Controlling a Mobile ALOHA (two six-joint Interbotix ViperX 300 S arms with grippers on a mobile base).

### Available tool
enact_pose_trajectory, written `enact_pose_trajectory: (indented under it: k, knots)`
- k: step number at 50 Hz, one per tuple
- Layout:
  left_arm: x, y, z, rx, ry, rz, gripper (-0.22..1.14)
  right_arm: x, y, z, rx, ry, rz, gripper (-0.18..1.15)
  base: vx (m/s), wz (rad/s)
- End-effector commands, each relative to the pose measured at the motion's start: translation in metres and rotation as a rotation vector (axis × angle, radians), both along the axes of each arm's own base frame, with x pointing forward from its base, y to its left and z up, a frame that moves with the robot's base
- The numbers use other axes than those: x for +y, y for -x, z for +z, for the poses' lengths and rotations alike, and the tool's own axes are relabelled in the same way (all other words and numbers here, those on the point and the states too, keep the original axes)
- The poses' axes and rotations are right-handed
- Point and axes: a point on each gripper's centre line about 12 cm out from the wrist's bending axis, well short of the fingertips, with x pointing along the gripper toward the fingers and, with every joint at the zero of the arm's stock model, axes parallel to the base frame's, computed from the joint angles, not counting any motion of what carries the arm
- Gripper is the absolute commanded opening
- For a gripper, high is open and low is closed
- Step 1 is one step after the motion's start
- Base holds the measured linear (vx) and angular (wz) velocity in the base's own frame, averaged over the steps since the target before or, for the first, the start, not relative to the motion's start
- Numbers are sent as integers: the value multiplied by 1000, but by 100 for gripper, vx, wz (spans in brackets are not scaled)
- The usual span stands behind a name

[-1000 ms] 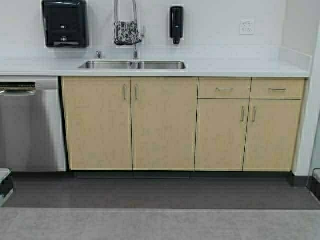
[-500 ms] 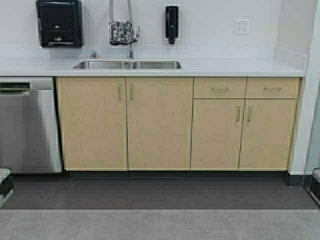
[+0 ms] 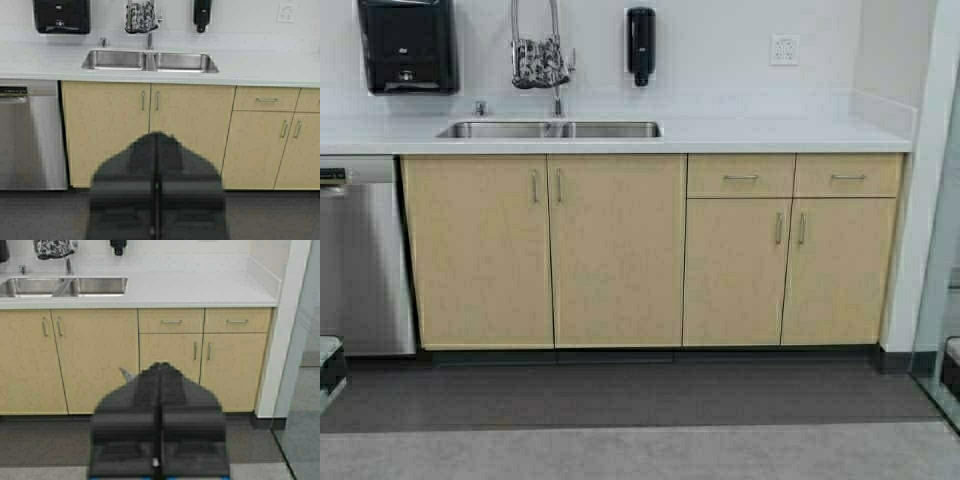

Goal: Get the cloth and wipe up the spill under the wine glass

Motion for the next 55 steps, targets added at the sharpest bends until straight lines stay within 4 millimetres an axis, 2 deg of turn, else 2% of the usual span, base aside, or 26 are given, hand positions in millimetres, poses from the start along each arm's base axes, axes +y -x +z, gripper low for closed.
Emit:
enact_pose_trajectory:
  k: [1, 17, 55]
  knots:
    - [0, -1, 8, -21, 3, -1, 2, 0, -3, 9, -23, 0, 2, 5, 18, 2]
    - [0, 2, 9, -40, 12, -3, 2, 0, -3, 9, -23, -8, 2, 5, 24, 6]
    - [-1, -1, -6, -26, 2, -6, 2, 0, -2, 11, -30, -55, 5, 5, 35, 12]
